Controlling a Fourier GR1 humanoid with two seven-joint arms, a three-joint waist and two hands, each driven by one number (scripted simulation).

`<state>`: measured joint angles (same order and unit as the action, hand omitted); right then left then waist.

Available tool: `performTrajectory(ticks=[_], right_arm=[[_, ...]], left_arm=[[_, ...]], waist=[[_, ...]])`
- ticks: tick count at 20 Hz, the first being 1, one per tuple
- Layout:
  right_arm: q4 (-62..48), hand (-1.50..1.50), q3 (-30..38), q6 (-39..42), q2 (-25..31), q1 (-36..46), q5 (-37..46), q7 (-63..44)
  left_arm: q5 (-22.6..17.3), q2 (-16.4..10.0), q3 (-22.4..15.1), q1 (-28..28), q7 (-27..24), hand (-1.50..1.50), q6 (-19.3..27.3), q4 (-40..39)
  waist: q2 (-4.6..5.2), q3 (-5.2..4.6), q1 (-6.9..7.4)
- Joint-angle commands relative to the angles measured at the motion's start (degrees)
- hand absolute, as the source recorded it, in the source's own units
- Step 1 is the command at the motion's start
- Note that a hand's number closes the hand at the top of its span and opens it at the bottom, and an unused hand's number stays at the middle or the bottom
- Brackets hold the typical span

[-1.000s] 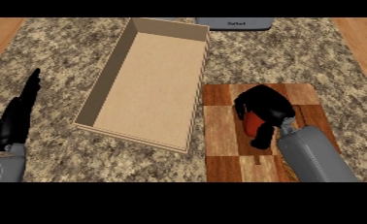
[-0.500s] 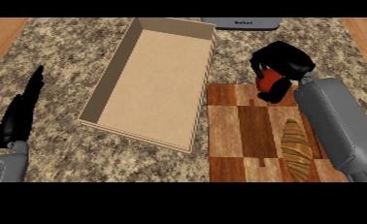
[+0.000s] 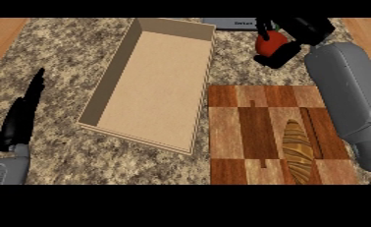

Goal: Pick the bell pepper from the cutting board and place it in the cardboard box

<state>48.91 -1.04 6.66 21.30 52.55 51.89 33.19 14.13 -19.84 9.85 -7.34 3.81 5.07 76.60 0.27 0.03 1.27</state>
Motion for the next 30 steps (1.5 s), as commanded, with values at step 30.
performTrajectory(ticks=[30], right_arm=[[-23.2, 1.5, -12.2, -3.0, -21.3, 29.2, -29.6, -23.6]], left_arm=[[2.3, 2.1, -2.1, -4.4, 0.2, 0.0, -1.2, -1.1]], waist=[[0.6, -0.15, 4.57]])
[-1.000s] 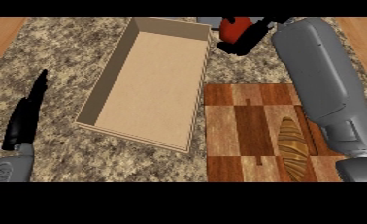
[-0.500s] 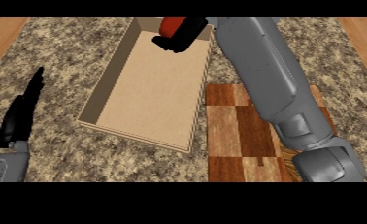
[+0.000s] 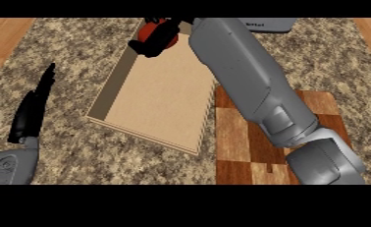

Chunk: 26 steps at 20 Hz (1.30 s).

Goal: Pick the bell pepper from the cutting board and place it in the cardboard box

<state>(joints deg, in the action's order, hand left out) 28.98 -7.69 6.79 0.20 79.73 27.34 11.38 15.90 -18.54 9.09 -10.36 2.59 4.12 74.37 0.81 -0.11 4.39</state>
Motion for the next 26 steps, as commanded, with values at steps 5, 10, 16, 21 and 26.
performTrajectory(ticks=[5, 10, 16, 21, 26], right_arm=[[-6.3, 1.5, -11.0, -11.0, -0.2, -0.5, -6.1, -3.8], [-9.2, -1.5, -11.3, -6.0, -0.2, -0.1, -13.0, -9.4], [-9.5, -1.5, -13.4, -7.1, -0.2, -1.9, -16.8, -4.3], [-5.9, -1.5, -12.1, -12.8, -0.2, -0.7, -22.9, -2.6], [-8.6, -1.5, -5.1, -14.6, -0.2, -1.0, -28.3, 3.5]], left_arm=[[0.6, 1.6, -1.7, -2.4, -0.2, 0.0, -0.3, -1.3], [0.8, 0.6, -2.2, -4.8, 2.4, 0.0, -1.7, 0.1], [1.3, 0.7, -2.4, -4.0, 1.7, 0.0, -1.3, 0.7], [0.9, 1.6, -2.7, -4.1, 2.3, 0.0, -1.5, 1.6], [1.3, 1.1, -1.5, -2.7, 1.7, 0.0, -0.3, 0.3]], waist=[[0.65, -0.1, 3.18], [0.92, -0.07, 4.38], [1.24, -0.01, 4.46], [0.95, 0.01, 5.12], [0.86, 0.07, 1.31]])
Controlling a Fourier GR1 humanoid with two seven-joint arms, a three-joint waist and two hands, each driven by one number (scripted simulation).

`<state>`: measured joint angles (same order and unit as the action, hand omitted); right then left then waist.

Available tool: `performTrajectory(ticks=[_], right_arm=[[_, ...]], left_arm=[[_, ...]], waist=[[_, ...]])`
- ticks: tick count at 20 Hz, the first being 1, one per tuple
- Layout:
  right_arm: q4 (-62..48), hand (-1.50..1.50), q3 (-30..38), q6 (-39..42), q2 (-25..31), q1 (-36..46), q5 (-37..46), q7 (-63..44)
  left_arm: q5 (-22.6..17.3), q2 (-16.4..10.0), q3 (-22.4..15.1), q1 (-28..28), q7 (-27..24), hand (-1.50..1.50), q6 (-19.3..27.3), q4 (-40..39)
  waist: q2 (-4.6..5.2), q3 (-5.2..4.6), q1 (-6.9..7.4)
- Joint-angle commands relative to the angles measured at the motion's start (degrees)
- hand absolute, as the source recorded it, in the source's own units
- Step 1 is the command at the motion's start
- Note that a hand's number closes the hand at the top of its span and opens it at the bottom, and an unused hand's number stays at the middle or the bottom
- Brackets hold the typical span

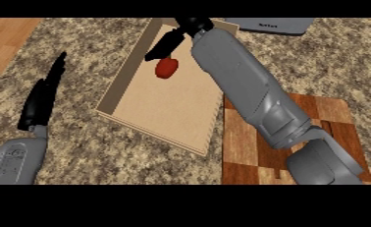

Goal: Pick the bell pepper from the cutting board and place it in the cardboard box

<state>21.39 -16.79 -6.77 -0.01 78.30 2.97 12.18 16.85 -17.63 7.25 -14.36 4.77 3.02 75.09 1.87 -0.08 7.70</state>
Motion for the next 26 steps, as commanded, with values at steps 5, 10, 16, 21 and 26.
performTrajectory(ticks=[5, 10, 16, 21, 26], right_arm=[[-4.5, -1.5, 8.6, 1.7, 1.6, 1.2, -7.6, 8.1], [-8.2, -1.5, 11.6, 5.6, 6.1, 1.6, -8.8, 10.4], [-11.8, -1.5, 12.6, 14.1, 16.8, 0.3, -8.4, 12.5], [-13.1, -1.5, 12.0, 19.6, 22.8, -1.1, -6.8, 16.3], [-14.4, -1.5, 10.6, 27.6, 28.7, 0.4, -4.7, 15.9]], left_arm=[[-1.0, -0.9, 1.9, 3.2, -2.0, 0.0, 0.0, 0.0], [-1.1, -0.8, 2.1, 3.9, 0.5, 0.0, 0.1, 3.1], [-1.2, -1.4, 2.5, 5.4, -2.0, 0.0, -0.5, 2.5], [0.3, 0.6, 1.5, 3.8, -1.7, 0.0, 1.6, 0.6], [-1.1, -2.1, 3.0, 4.0, -1.5, 0.0, -0.9, 1.5]], waist=[[0.08, 0.02, -2.28], [-0.3, 0.07, -3.52], [-0.09, 0.09, -3.56], [0.09, 0.13, -3.82], [-0.1, 0.16, -3.22]])
